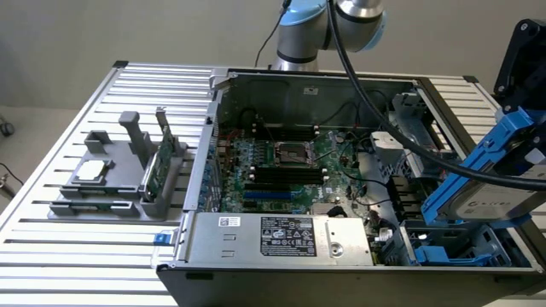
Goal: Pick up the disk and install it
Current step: 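Insert the disk into the insertion slot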
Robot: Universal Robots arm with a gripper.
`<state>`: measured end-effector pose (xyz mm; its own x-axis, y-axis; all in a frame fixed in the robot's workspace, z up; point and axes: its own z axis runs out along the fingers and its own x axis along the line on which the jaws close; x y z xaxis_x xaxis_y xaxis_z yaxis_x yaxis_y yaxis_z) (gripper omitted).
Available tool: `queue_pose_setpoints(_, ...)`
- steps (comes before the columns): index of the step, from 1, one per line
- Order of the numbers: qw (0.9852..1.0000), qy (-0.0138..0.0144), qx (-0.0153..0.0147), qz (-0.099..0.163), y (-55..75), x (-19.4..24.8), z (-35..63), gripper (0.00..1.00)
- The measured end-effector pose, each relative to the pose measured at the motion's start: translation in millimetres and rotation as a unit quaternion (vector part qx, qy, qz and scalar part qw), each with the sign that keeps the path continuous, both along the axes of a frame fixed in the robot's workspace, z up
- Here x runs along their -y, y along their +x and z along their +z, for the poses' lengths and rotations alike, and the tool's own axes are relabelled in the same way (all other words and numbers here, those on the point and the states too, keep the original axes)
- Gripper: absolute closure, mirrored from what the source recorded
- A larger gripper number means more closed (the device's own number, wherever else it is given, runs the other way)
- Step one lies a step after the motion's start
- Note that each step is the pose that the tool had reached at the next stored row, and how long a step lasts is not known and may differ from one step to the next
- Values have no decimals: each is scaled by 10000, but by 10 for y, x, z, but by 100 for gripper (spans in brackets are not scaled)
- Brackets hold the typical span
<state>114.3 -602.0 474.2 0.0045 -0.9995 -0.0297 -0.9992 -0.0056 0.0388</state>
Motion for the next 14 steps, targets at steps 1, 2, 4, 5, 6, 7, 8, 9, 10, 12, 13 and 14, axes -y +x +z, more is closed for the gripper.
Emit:
queue_pose_setpoints(1,10000,0,0,3,0,0,-20,67)
queue_pose_setpoints(2,10000,-1,0,6,-1,0,-37,67)
queue_pose_setpoints(4,10000,-1,0,9,-1,0,-72,67)
queue_pose_setpoints(5,10000,-1,0,10,-1,0,-90,67)
queue_pose_setpoints(6,10000,-1,0,12,-1,-1,-108,67)
queue_pose_setpoints(7,10000,-2,0,14,-1,-1,-126,67)
queue_pose_setpoints(8,10000,-2,0,17,-1,-1,-144,67)
queue_pose_setpoints(9,10000,-2,0,20,-1,-1,-162,67)
queue_pose_setpoints(10,10000,0,0,23,-1,0,-181,67)
queue_pose_setpoints(12,10000,-1,0,26,-1,-1,-218,67)
queue_pose_setpoints(13,10000,0,0,28,-1,0,-237,67)
queue_pose_setpoints(14,10000,-1,0,28,-1,-1,-254,67)
